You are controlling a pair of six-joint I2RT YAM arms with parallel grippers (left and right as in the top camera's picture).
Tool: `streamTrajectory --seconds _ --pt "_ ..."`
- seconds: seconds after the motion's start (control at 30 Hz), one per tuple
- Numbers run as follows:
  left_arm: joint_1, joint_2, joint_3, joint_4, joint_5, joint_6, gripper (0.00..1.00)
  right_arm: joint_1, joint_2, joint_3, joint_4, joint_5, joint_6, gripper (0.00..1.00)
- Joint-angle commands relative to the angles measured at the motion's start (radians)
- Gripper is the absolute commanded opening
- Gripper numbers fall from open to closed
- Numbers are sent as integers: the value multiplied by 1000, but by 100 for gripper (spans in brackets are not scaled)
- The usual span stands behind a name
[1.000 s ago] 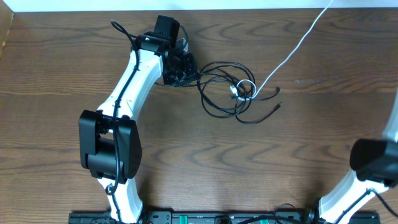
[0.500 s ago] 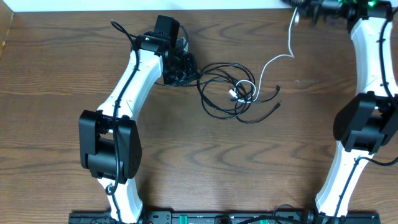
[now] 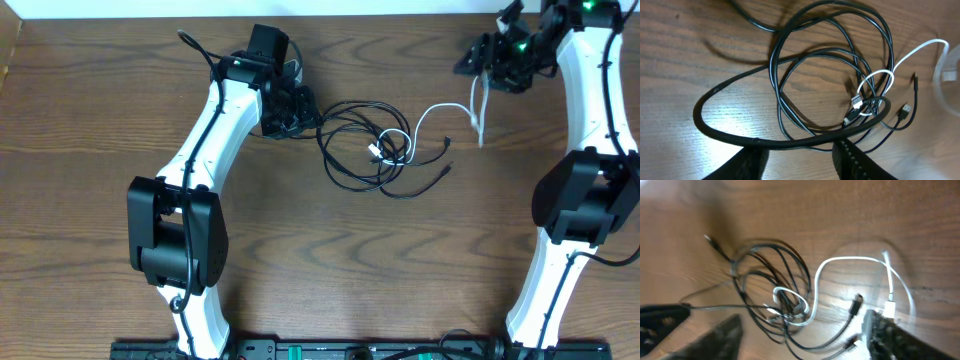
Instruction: Untangle cables
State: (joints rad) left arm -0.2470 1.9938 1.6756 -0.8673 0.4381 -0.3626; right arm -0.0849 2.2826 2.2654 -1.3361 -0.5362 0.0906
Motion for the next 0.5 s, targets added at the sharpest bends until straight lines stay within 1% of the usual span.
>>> streamTrajectory --seconds 0.0,0.07,0.1,0.2,0.23,0.37,0.47 --pt "-2 15 -4 5 -13 101 49 51 -16 11 -53 67 -196 89" --pt "-2 15 -4 8 -13 128 49 91 -16 10 -84 107 -277 90" --pt "-2 15 -4 4 -13 146 49 109 -16 10 -87 140 -293 89" --pt "-1 15 -11 -11 -13 184 50 162 -4 10 -70 221 -313 80" --pt "-1 15 -18 -11 -13 186 52 178 6 10 -67 224 -337 77" --pt "-1 15 -47 -10 -13 186 54 232 46 10 -74 218 -408 68" --pt "-1 15 -56 -10 -13 186 54 272 71 9 -97 204 -442 66"
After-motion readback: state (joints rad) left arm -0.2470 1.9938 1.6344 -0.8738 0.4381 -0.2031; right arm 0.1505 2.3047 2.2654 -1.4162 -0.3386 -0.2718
